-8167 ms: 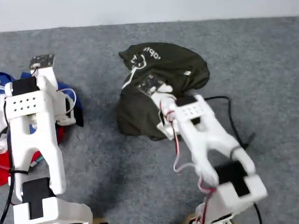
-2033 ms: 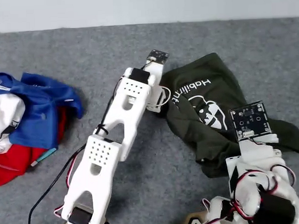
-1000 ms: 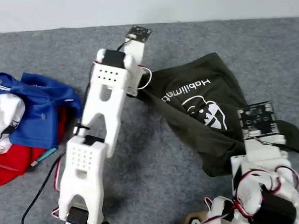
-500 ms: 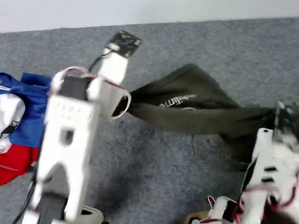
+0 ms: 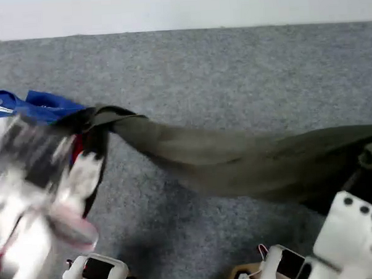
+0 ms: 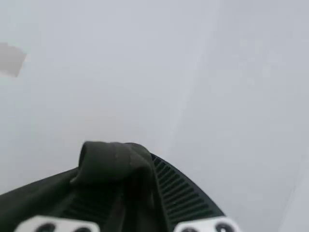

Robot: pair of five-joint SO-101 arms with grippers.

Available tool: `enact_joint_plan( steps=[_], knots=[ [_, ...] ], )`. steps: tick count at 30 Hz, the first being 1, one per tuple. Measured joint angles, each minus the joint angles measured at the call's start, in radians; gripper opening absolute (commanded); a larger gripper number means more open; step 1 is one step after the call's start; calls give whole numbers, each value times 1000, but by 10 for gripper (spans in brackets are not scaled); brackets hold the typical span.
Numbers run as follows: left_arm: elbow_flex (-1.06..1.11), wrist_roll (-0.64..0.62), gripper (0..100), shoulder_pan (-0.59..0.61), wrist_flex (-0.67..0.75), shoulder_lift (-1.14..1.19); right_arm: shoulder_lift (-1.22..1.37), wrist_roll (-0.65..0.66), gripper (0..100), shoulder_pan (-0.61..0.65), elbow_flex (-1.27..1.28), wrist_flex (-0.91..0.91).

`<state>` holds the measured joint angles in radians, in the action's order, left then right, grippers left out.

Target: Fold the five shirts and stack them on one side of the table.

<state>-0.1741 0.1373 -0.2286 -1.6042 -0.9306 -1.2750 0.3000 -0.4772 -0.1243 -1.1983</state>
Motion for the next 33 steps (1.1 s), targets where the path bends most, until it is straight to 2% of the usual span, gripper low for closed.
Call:
enact_joint_plan(
  steps=[5,10,15,18,25,33],
  knots=[
    [-23,2,12,0,8,-86,0,0,8,0,-75,0],
    [35,2,12,6,41,-84,0,-26,8,0,-21,0],
    [124,2,12,6,130,15,74,-34,8,11,60,5],
    [126,2,12,12,213,100,209,-34,8,80,81,20],
    [41,2,12,147,529,356,473,-35,8,189,41,273],
    [-152,2,12,222,967,792,942,-35,8,203,-261,520]
  ],
)
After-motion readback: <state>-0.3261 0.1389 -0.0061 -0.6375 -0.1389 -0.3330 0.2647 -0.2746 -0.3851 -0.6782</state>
